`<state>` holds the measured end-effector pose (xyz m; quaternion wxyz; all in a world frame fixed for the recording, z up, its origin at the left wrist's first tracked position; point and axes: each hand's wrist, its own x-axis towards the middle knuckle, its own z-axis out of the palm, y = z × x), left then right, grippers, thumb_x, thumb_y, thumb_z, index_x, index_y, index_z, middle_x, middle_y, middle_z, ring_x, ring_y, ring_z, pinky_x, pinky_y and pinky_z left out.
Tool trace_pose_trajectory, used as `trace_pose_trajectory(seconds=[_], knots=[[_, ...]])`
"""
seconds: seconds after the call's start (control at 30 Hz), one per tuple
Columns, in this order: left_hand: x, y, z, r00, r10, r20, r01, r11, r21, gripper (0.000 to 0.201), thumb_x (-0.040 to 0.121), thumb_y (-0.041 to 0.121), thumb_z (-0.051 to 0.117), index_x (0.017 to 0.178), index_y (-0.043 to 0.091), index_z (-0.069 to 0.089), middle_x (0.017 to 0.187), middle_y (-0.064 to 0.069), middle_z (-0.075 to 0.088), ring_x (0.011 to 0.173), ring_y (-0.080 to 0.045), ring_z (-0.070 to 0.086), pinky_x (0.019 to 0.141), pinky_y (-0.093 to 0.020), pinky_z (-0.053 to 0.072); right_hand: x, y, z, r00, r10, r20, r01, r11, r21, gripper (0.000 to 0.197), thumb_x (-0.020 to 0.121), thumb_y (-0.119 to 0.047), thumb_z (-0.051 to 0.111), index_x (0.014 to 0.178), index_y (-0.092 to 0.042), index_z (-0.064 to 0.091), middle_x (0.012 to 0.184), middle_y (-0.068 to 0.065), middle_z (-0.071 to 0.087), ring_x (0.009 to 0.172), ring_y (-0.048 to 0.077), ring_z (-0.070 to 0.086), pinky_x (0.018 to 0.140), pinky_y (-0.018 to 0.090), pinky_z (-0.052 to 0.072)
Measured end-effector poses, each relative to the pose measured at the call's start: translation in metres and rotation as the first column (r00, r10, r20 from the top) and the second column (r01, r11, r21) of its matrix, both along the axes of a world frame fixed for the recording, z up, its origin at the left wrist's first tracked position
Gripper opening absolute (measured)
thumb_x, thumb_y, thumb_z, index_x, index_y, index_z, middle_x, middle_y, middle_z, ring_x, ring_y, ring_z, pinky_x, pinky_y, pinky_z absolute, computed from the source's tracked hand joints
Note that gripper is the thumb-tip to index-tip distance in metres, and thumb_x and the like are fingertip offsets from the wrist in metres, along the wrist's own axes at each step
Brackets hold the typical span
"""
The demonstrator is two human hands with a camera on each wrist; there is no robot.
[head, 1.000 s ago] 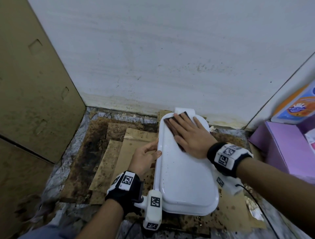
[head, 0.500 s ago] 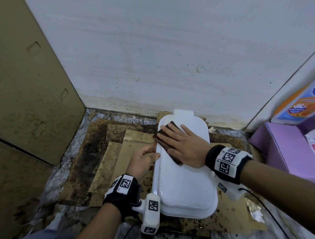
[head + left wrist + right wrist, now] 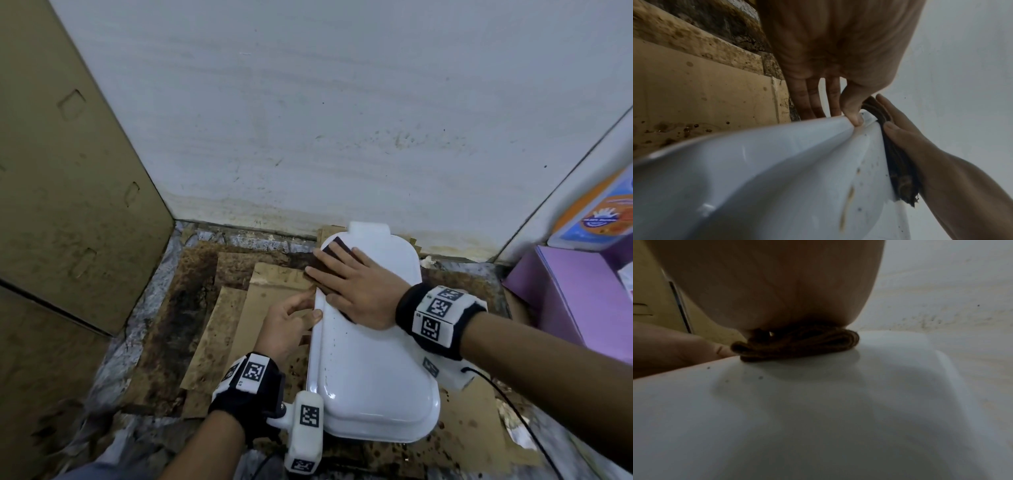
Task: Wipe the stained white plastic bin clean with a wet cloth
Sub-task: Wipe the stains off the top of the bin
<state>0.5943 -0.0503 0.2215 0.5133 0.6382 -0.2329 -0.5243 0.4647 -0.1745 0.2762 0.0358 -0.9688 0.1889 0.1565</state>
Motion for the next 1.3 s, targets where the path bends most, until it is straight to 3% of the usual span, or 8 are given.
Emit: trace_pose_trajectory(seconds=[0.27, 0.37, 0.47, 0.53, 0.8, 0.9, 1.07, 1.3], knots=[[-0.001, 0.000, -0.001, 0.999, 0.019, 0.034, -0.019, 1.000, 0.011, 0.045, 0.089, -0.001, 0.065, 0.130, 0.018, 0.062, 0.113, -0.004, 0.072, 0.111, -0.025, 0.066, 0.096, -0.047, 0.053, -0.005, -0.059, 0.010, 0.930, -0.368, 0.021, 0.368, 0.930, 0.027, 0.057, 0.103, -0.037, 0.021, 0.153, -0.027, -0.006, 0.162, -0.002, -0.010, 0.148, 0.020, -0.010, 0.119, 0.045, -0.003], [0.000, -0.002, -0.002, 0.999, 0.020, 0.037, -0.020, 1.000, 0.004, 0.046, 0.089, -0.002, 0.065, 0.132, 0.014, 0.060, 0.113, -0.007, 0.071, 0.111, -0.027, 0.066, 0.097, -0.049, 0.052, -0.003, -0.043, 0.007, 0.958, -0.286, 0.032, 0.284, 0.958, 0.040, 0.060, 0.099, -0.043, 0.012, 0.153, -0.026, -0.006, 0.161, 0.001, -0.012, 0.148, 0.022, -0.014, 0.119, 0.043, -0.004], [0.000, -0.001, -0.003, 1.000, 0.010, 0.016, -0.010, 1.000, -0.002, 0.042, 0.090, -0.003, 0.062, 0.129, 0.014, 0.062, 0.107, -0.004, 0.072, 0.097, -0.019, 0.068, 0.083, -0.035, 0.059, -0.001, -0.011, 0.002, 0.998, -0.064, 0.023, 0.063, 0.998, 0.022, 0.074, 0.083, -0.052, -0.007, 0.153, -0.028, -0.003, 0.160, -0.003, -0.013, 0.147, 0.021, -0.017, 0.118, 0.042, -0.008], [0.001, 0.001, -0.004, 1.000, -0.006, 0.021, 0.006, 1.000, -0.006, 0.040, 0.091, -0.001, 0.062, 0.128, 0.015, 0.064, 0.107, -0.002, 0.073, 0.095, -0.015, 0.068, 0.077, -0.029, 0.059, -0.002, -0.004, -0.002, 1.000, -0.003, 0.007, 0.003, 1.000, 0.027, 0.065, 0.091, -0.051, -0.003, 0.153, -0.031, -0.001, 0.160, -0.006, -0.013, 0.147, 0.018, -0.018, 0.117, 0.041, -0.011], [-0.001, 0.001, -0.003, 0.998, 0.019, 0.057, -0.020, 1.000, 0.013, 0.048, 0.089, 0.000, 0.065, 0.132, 0.020, 0.060, 0.111, -0.002, 0.072, 0.111, -0.022, 0.065, 0.100, -0.047, 0.051, -0.001, -0.054, 0.007, 0.941, -0.337, 0.030, 0.337, 0.942, 0.014, 0.056, 0.103, -0.038, 0.020, 0.152, -0.028, -0.005, 0.162, -0.003, -0.011, 0.148, 0.018, -0.012, 0.119, 0.046, -0.003], [-0.001, 0.002, -0.004, 0.998, 0.029, 0.054, -0.029, 1.000, 0.002, 0.048, 0.089, 0.000, 0.066, 0.132, 0.022, 0.061, 0.111, -0.003, 0.072, 0.110, -0.022, 0.066, 0.098, -0.046, 0.052, -0.004, -0.037, 0.005, 0.960, -0.277, 0.039, 0.276, 0.961, 0.032, 0.059, 0.102, -0.038, 0.021, 0.153, -0.026, -0.007, 0.161, 0.001, -0.013, 0.148, 0.020, -0.014, 0.119, 0.044, -0.002], [-0.005, 0.003, -0.007, 0.998, 0.046, 0.044, -0.045, 0.999, -0.015, 0.037, 0.091, 0.003, 0.065, 0.116, 0.031, 0.068, 0.107, -0.003, 0.072, 0.101, -0.025, 0.067, 0.085, -0.041, 0.056, -0.029, 0.032, -0.003, 0.997, -0.064, 0.040, 0.062, 0.997, 0.035, 0.071, 0.085, -0.051, -0.004, 0.152, -0.031, -0.007, 0.161, -0.002, -0.015, 0.147, 0.021, -0.017, 0.118, 0.042, -0.007], [-0.016, 0.024, -0.010, 0.992, 0.034, 0.122, -0.034, 0.999, 0.000, 0.028, 0.095, 0.028, 0.064, 0.118, 0.042, 0.068, 0.107, 0.008, 0.074, 0.103, -0.020, 0.069, 0.094, -0.049, 0.054, -0.039, 0.038, -0.003, 0.992, -0.104, 0.075, 0.101, 0.994, 0.043, 0.057, 0.097, -0.047, 0.003, 0.152, -0.035, -0.007, 0.160, -0.009, -0.014, 0.147, 0.013, -0.016, 0.118, 0.044, -0.009]])
